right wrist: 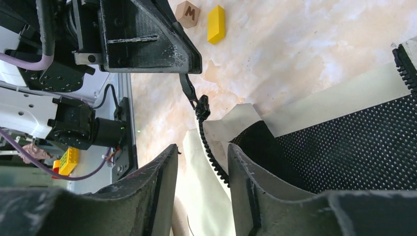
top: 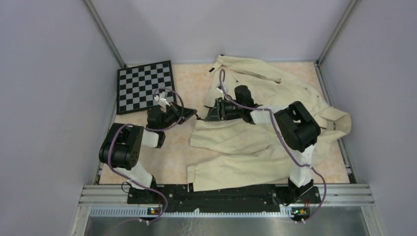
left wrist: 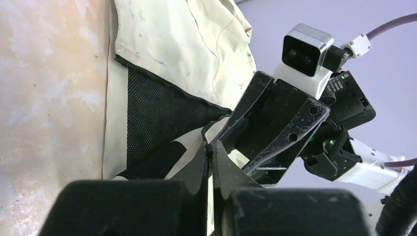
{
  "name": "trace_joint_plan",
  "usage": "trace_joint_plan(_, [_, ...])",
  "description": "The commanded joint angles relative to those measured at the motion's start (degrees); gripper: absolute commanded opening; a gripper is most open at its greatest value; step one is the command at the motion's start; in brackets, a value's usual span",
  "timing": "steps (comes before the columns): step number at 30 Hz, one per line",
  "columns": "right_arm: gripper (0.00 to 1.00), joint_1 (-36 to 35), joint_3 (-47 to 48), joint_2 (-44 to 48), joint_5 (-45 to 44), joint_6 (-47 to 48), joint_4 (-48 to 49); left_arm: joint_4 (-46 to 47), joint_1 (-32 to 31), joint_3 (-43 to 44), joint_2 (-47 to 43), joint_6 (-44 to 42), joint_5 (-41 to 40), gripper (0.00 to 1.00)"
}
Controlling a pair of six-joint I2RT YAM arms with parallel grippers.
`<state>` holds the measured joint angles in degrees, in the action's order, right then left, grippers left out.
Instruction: Zip up the jacket
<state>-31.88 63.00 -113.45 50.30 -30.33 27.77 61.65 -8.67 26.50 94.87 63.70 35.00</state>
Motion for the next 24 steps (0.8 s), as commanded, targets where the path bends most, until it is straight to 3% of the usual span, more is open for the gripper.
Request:
trace_joint_plan(1, [0.43, -0.4, 2.2, -0.9, 1.8, 2.2, 3.1, 2.4, 0.3, 0.5, -2.1, -0.8, 1.6, 0.00])
trace_joint_plan(12, [0.44, -2.2, 5.6, -4.8, 1.7, 2.8, 4.2, 0.4, 0.5, 0.8, -3.8, -1.5, 2.1, 0.00])
trace_joint_plan(14, [0.33, -2.2, 5.3, -4.8, 1.2, 2.1, 5.3, 0.3, 0.6, 0.8, -3.9, -1.6, 2.3, 0.00])
trace_joint_plan(17, [0.01, -2.2, 4.3, -3.7, -1.0, 1.4, 5.7, -0.2, 1.2, 0.6, -3.8, -1.9, 2.6, 0.00])
trace_joint_plan(21, [0.00, -2.2, 2.2, -1.3, -2.4, 0.9, 6.6, -1.9, 3.3, 0.6, -3.4, -3.0, 3.6, 0.00])
trace_joint_plan(24, [0.00, -2.2, 1.1, 0.2, -2.5, 0.8, 6.9, -1.2, 4.7, 0.4, -2.2, -3.2, 5.3, 0.08])
